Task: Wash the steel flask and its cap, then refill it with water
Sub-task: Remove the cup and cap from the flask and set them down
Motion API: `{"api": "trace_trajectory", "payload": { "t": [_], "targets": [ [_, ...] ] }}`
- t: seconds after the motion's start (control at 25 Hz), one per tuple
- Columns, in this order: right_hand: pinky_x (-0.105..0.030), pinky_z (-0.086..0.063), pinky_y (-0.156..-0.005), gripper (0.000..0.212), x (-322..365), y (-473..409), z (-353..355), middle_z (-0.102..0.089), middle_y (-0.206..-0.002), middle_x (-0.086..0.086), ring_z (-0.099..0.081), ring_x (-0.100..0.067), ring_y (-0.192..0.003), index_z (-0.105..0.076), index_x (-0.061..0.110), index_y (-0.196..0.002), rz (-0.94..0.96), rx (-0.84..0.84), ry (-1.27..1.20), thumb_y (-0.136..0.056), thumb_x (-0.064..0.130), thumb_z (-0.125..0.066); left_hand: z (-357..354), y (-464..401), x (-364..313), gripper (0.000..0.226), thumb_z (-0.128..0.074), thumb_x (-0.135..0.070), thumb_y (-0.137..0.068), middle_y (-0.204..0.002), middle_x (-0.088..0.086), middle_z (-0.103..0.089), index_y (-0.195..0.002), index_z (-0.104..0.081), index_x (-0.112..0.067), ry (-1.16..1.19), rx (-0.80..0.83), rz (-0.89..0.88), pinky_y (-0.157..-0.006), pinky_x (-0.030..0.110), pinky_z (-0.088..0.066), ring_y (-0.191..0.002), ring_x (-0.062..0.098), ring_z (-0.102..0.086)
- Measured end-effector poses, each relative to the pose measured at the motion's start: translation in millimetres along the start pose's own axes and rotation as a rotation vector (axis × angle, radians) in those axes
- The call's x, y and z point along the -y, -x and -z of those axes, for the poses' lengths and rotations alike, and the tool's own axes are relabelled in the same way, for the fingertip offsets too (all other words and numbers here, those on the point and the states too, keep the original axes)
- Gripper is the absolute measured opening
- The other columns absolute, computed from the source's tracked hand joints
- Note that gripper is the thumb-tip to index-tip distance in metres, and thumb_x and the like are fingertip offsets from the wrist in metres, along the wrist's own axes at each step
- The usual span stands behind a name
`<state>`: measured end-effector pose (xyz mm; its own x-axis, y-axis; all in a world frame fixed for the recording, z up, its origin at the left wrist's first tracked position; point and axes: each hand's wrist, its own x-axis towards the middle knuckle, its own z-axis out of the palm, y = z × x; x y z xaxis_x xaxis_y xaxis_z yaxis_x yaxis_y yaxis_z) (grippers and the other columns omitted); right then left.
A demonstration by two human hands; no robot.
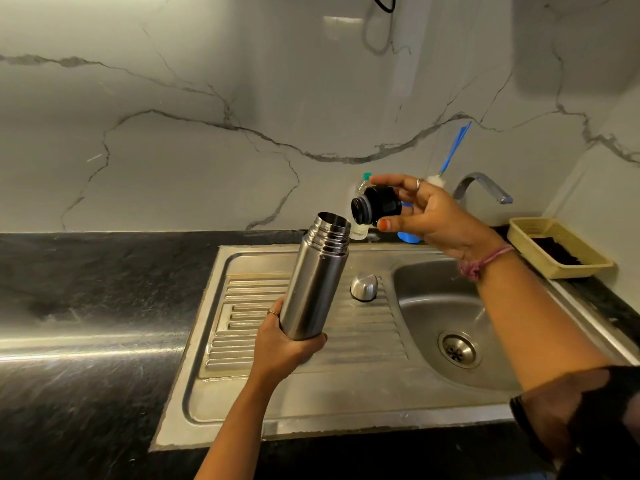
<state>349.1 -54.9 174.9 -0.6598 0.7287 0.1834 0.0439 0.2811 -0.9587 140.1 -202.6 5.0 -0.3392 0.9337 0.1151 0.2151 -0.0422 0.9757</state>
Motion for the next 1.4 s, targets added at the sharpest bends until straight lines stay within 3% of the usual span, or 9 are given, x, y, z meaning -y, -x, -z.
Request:
{"api": "trace_trajectory", "payload": {
  "t": [0.08, 0.2, 0.28, 0.48, 0.68, 0.8, 0.92, 1.2, 1.4],
  "targets": [
    [-0.021, -0.055, -0.082, 0.062, -18.9, 7.7, -3.7, -0.06, -0.125, 0.0, -0.063, -0.007, -0.109, -0.051, 0.013, -0.129, -0.085, -0.074, -0.126, -0.071, 0.0, -0.069, 1.3, 1.8, 1.6, 0.068, -0.084, -0.019, -0.052, -0.092, 0.004, -0.062, -0.111, -0.053, -0.027, 0.024, -0.026, 0.023, -0.051, 0.032, -0.057, -0.065, 0.005, -0.063],
    [-0.028, -0.055, -0.087, 0.064, -51.1, 16.9, -6.3, -0.064, -0.12, -0.003, -0.063, -0.017, -0.111, -0.053, 0.013, -0.127, -0.206, -0.132, -0.15, -0.067, 0.007, -0.073, 5.0, 1.9, 7.5, 0.069, -0.085, -0.019, -0.052, -0.09, 0.008, -0.063, -0.113, -0.053, -0.023, 0.03, -0.057, 0.054, -0.052, 0.039, -0.057, -0.061, 0.011, -0.063],
    [-0.028, -0.053, -0.089, 0.064, -71.5, 20.4, -7.6, -0.064, -0.12, -0.001, -0.062, -0.014, -0.11, -0.053, 0.016, -0.126, -0.273, -0.139, -0.03, -0.067, 0.014, -0.078, 6.3, 1.6, 10.2, 0.069, -0.085, -0.019, -0.053, -0.09, 0.007, -0.063, -0.113, -0.053, -0.022, 0.023, -0.073, 0.054, -0.051, 0.03, -0.058, -0.064, 0.009, -0.064],
    [-0.012, -0.048, -0.073, 0.062, -124.1, 26.1, -19.0, -0.058, -0.115, 0.004, -0.057, -0.011, -0.104, -0.054, 0.022, -0.124, -0.342, -0.042, 0.497, -0.069, 0.02, -0.083, 6.4, 0.6, 14.8, 0.064, -0.088, 0.002, -0.063, -0.091, 0.006, -0.063, -0.112, -0.053, -0.02, 0.029, -0.092, 0.072, -0.053, 0.018, -0.054, -0.067, 0.002, -0.066],
    [-0.025, -0.042, -0.096, 0.07, -177.0, 35.1, -34.2, -0.053, -0.129, -0.001, -0.05, -0.016, -0.117, -0.052, 0.02, -0.13, -0.383, 0.039, 0.794, -0.068, 0.024, -0.082, 6.4, 0.7, 13.5, 0.067, -0.092, -0.006, -0.06, -0.093, 0.002, -0.062, -0.107, -0.05, -0.03, 0.034, -0.092, 0.08, -0.053, 0.014, -0.052, -0.072, -0.003, -0.065],
    [-0.026, -0.041, -0.097, 0.07, -196.6, 37.7, -39.6, -0.054, -0.13, 0.0, -0.05, -0.017, -0.118, -0.051, 0.021, -0.129, -0.424, 0.048, 0.819, -0.067, 0.026, -0.082, 6.1, 0.7, 10.2, 0.066, -0.085, -0.022, -0.051, -0.094, 0.0, -0.062, -0.104, -0.048, -0.034, 0.041, -0.101, 0.08, -0.054, 0.013, -0.051, -0.073, -0.005, -0.064],
    [-0.03, -0.043, -0.1, 0.069, -208.6, 40.3, -44.4, -0.053, -0.13, 0.001, -0.049, -0.017, -0.119, -0.051, 0.024, -0.129, -0.433, 0.029, 0.81, -0.067, 0.028, -0.081, 5.3, -0.6, 9.6, 0.066, -0.084, -0.023, -0.051, -0.095, 0.0, -0.062, -0.105, -0.048, -0.034, 0.042, -0.098, 0.082, -0.054, 0.013, -0.051, -0.073, -0.004, -0.064],
    [-0.032, -0.041, -0.103, 0.086, -201.4, 41.0, -33.6, -0.042, -0.14, 0.004, -0.042, -0.017, -0.126, -0.04, 0.027, -0.139, -0.43, 0.075, 0.784, -0.065, 0.032, -0.083, 0.5, -5.4, 9.3, 0.065, -0.086, 0.004, -0.066, -0.092, -0.001, -0.059, -0.108, -0.047, -0.027, 0.022, -0.083, 0.074, -0.051, 0.01, -0.049, -0.068, -0.009, -0.062],
    [-0.009, -0.043, -0.073, 0.061, -153.8, 42.8, -21.0, -0.052, -0.129, 0.003, -0.053, -0.005, -0.101, -0.047, 0.027, -0.131, -0.288, -0.086, 0.64, -0.078, 0.02, -0.074, -9.7, -7.1, 0.8, 0.068, -0.091, -0.003, -0.06, -0.092, 0.001, -0.061, -0.103, -0.048, -0.034, 0.027, -0.066, 0.051, -0.051, 0.011, -0.05, -0.07, -0.006, -0.063]
  ]
}}
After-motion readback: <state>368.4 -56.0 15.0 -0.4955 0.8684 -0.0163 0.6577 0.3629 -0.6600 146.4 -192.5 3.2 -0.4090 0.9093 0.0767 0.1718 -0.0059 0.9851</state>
